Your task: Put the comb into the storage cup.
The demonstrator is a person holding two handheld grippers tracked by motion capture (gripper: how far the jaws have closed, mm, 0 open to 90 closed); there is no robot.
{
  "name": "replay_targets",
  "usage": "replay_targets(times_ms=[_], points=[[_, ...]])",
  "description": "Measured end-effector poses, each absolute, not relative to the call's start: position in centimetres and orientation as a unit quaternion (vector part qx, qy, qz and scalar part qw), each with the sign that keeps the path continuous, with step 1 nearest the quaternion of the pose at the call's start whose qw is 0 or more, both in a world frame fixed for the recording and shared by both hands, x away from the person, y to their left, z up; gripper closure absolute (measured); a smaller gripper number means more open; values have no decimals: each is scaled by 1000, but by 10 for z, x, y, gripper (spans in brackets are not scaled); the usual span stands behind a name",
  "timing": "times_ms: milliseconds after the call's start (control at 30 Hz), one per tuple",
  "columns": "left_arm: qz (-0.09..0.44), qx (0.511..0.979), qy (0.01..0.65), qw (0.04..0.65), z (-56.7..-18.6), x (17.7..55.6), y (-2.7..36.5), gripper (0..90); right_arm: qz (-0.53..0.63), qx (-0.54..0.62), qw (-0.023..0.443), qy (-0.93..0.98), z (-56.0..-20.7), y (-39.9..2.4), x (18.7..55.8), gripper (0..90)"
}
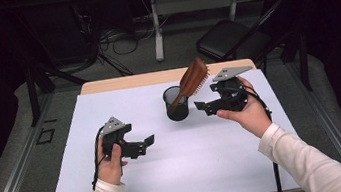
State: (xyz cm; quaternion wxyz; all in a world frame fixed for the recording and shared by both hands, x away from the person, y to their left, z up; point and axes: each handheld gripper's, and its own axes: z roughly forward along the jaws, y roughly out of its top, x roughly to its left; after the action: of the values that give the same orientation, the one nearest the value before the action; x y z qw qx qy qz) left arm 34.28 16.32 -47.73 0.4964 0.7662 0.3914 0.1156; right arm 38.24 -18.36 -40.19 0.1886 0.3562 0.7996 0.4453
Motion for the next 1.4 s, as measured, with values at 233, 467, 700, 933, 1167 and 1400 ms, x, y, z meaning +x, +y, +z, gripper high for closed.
replay_targets(times_ms=[233, 467, 700, 933, 1167, 1400], points=[[116, 767, 389, 497, -477, 342, 164, 5, 449, 348, 190, 800, -412, -177, 372, 170], [114, 769, 386, 497, -476, 342, 163, 5, 451, 349, 177, 802, -426, -174, 363, 170], [113, 770, 384, 496, -476, 341, 162, 5, 459, 348, 166, 800, -437, -170, 355, 170], [112, 771, 381, 497, -476, 341, 162, 6, 463, 347, 156, 801, -446, -169, 347, 169], [111, 772, 380, 497, -476, 340, 161, 6, 466, 345, 148, 801, -456, -169, 336, 169], [109, 773, 379, 498, -476, 340, 160, 6, 460, 343, 155, 804, -471, -170, 326, 169]])
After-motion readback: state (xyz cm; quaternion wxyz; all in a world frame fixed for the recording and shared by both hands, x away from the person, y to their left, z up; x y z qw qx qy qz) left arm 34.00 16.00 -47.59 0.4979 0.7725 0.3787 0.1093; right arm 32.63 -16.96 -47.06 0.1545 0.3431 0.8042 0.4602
